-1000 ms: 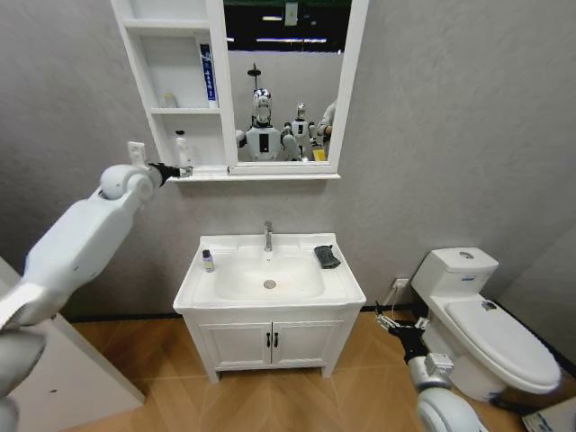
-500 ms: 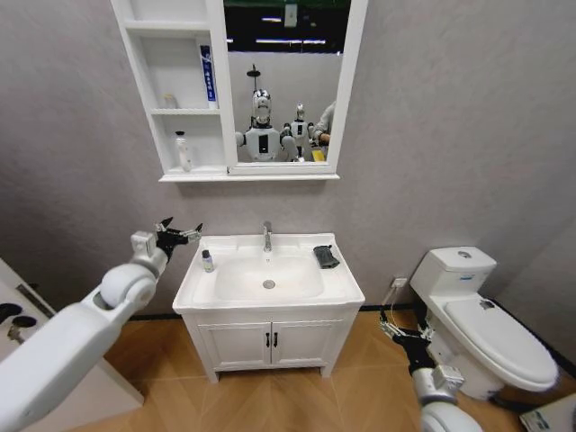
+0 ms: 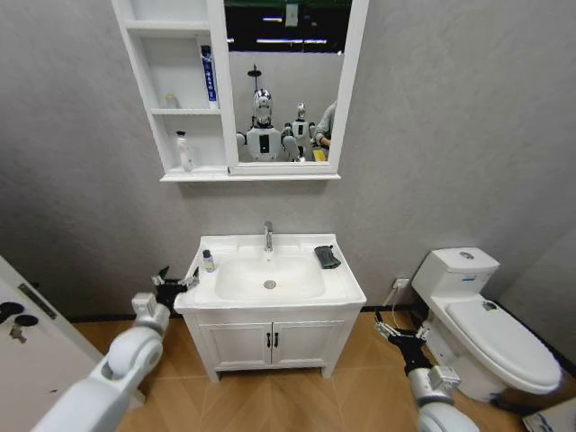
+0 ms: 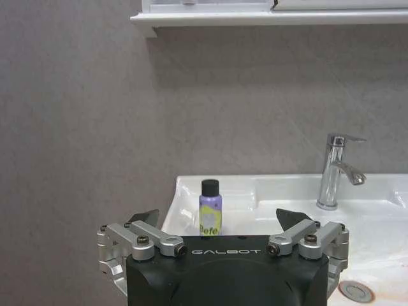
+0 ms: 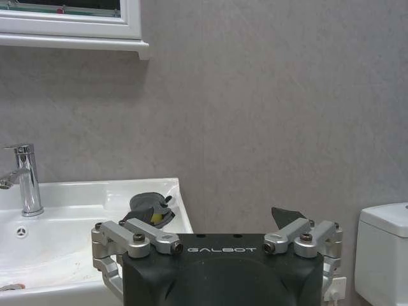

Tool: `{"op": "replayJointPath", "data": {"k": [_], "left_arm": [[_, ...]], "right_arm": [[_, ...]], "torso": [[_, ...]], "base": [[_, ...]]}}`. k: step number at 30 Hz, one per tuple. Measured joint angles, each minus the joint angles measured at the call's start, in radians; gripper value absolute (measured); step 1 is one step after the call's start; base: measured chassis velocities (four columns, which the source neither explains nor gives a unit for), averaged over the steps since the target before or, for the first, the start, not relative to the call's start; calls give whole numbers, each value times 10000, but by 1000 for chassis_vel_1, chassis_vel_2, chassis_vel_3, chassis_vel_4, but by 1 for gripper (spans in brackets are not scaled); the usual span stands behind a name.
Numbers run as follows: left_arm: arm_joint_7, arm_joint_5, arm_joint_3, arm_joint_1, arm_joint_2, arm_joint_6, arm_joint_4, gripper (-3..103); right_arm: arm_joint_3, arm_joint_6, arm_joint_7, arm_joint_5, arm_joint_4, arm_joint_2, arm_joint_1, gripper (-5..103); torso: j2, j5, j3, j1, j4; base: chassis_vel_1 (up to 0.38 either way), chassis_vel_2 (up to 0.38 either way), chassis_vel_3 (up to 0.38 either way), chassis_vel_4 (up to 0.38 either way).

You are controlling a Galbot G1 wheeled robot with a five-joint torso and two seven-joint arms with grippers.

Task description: Move facial cleanser and shampoo from washbasin to cabinet, then wipe washbasin with towel.

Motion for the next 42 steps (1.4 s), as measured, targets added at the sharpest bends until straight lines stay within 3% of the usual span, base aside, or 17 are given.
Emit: {"op": "replayJointPath", "data": {"k": [9,23,27,35,42], "left_arm": [[55,423,329,139,-558,-22,-1,100],[46,363,593,-310,-478,34,226,100],[44,254,856,-941,-238,50,620,100],[87,83,2119,-3118,35,143,2426,100],[84,144,2608,-4421,-431,-5,4300,100]], "right_arm": [[-25,58,-117,-8,-18,-18,-47,100],[-77,198,-123,-74,-88,-2,3,100],[-81,457,-151,-313,-151,14,-8,100],[-192,671,-360,-971,-151,352,-273,100],[-220,675,-384,-925,-361,300,-171,100]], "torso": [[1,1,0,0,-5],[-2,-1,2,1,-4],[-6,-1,5,13,0],[0,-3,0,-5,-5],[0,-1,1,-2,-3]], "base": [[0,0,0,0],[-98,96,104,-116],[-77,128,116,-78],[5,-8,-7,-1],[6,-7,-4,5]]}}
